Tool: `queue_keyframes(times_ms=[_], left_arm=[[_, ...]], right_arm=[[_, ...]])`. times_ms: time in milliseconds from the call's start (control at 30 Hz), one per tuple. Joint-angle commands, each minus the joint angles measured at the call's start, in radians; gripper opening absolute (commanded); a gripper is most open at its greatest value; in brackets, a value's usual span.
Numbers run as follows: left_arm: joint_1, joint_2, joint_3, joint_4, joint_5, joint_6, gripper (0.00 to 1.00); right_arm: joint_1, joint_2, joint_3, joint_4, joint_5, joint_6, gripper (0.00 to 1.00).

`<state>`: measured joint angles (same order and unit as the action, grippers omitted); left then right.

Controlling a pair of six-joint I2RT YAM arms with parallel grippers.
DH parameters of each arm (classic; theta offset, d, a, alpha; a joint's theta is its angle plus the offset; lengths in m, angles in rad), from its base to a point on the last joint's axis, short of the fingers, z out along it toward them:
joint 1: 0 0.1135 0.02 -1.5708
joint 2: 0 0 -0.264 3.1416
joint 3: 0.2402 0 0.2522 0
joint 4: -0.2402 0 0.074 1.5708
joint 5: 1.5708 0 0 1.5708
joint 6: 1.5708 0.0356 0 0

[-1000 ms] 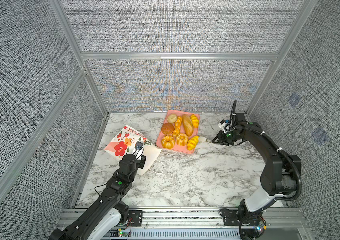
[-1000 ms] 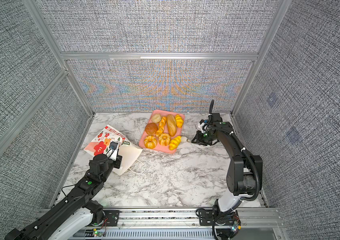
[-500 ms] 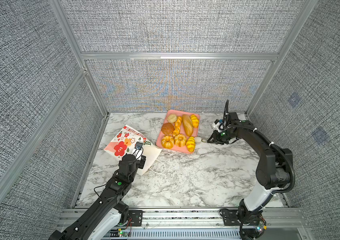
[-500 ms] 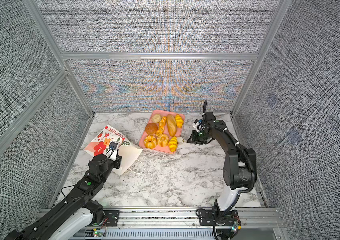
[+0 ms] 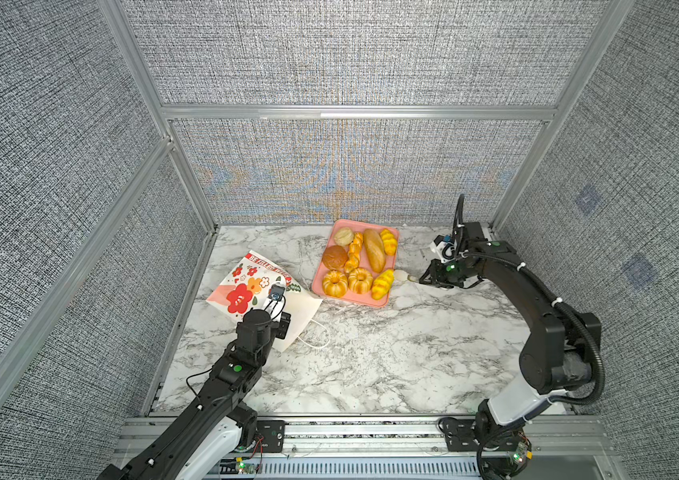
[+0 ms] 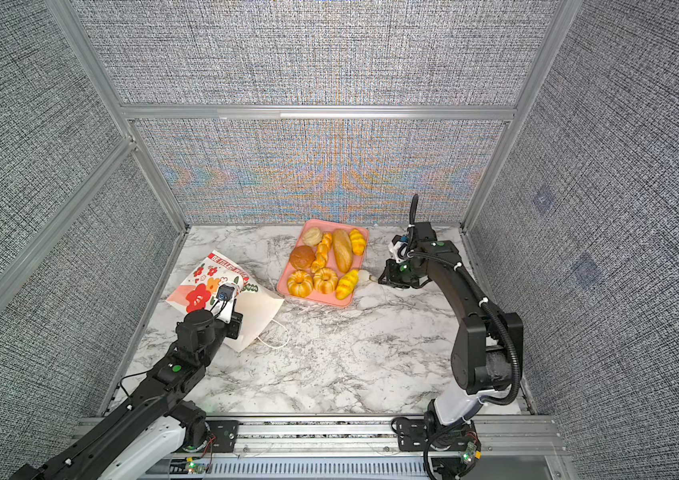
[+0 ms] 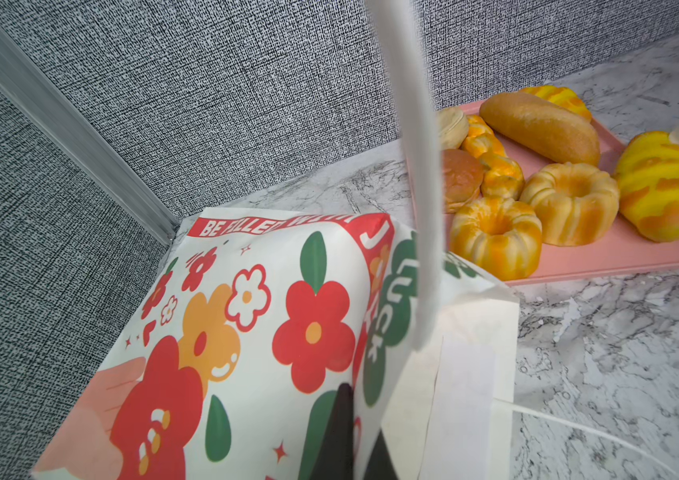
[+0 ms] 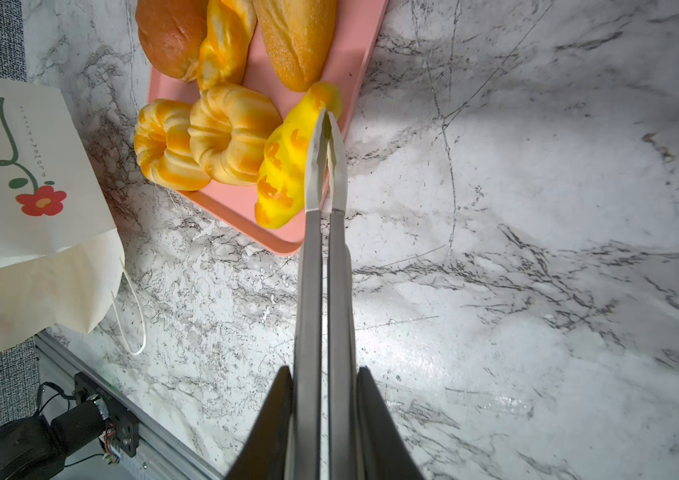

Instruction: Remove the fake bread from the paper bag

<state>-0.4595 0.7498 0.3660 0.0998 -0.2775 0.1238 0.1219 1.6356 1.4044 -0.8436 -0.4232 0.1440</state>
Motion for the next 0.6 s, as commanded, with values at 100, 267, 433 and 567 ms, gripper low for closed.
queue_keyframes(times_ms=[100, 267, 433, 567], left_arm=[[0.002, 0.003, 0.001, 0.017, 0.009, -0.006, 0.00], [0.002, 0.006, 0.001, 0.016, 0.016, -0.012, 0.00], [0.002, -0.004, 0.001, 0.004, 0.010, -0.006, 0.00], [0.001, 0.001, 0.001, 0.008, 0.010, -0.007, 0.00]], right_arm=[[0.001, -0.022, -0.050, 0.009, -0.041, 0.001, 0.01], [0.001, 0.044, -0.046, 0.022, -0.057, -0.020, 0.08], [0.001, 0.038, -0.044, 0.027, -0.033, -0.014, 0.26], [-0.007, 0.021, -0.048, 0.024, -0.016, -0.006, 0.32]])
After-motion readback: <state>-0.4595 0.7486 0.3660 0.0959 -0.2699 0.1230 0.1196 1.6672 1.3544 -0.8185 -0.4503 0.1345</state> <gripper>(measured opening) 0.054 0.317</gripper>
